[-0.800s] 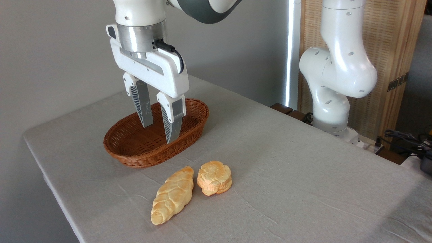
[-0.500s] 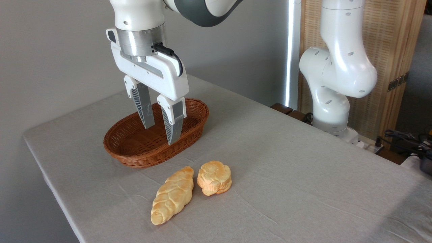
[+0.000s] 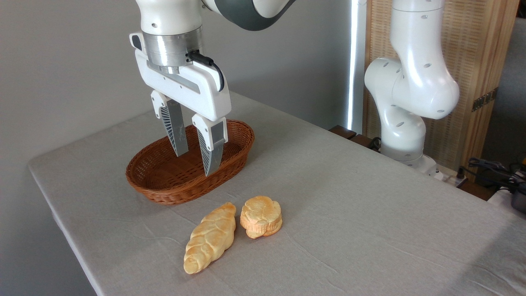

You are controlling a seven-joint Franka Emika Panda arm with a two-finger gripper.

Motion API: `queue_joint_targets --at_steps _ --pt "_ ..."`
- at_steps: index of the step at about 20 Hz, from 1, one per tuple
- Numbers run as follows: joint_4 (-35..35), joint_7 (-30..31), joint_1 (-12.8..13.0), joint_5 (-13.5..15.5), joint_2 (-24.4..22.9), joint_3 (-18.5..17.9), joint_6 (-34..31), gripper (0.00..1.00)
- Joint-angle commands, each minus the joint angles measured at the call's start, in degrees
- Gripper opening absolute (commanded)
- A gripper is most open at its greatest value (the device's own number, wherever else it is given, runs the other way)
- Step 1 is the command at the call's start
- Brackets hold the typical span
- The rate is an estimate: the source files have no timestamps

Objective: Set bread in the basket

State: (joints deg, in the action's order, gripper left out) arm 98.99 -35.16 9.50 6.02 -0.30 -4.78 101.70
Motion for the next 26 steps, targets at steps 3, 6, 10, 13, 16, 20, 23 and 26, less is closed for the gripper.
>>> queue_joint_targets --at_steps 3,6,10,13,16,20,23,26 --pt "5.2 -1.0 0.1 -1.0 -4.1 -0.4 3.1 1.00" --pt "8.0 -2.6 0.0 -1.1 -4.6 -0.5 4.2 1.00" --pt "12.3 -7.7 0.0 -1.0 -6.2 -3.0 4.5 1.00" --pt "16.7 -11.5 0.0 -1.2 -6.9 -4.1 5.3 1.00" --pt "20.2 -12.3 -0.1 -1.3 -6.6 -4.2 8.9 1.00" --pt "25.8 -12.6 0.0 -4.8 -5.7 -4.6 15.6 1.00" --pt "25.9 -12.7 0.0 -4.9 -5.5 -4.6 15.9 1.00" --pt "26.4 -13.6 0.0 -5.1 -4.9 -4.6 16.1 1.00"
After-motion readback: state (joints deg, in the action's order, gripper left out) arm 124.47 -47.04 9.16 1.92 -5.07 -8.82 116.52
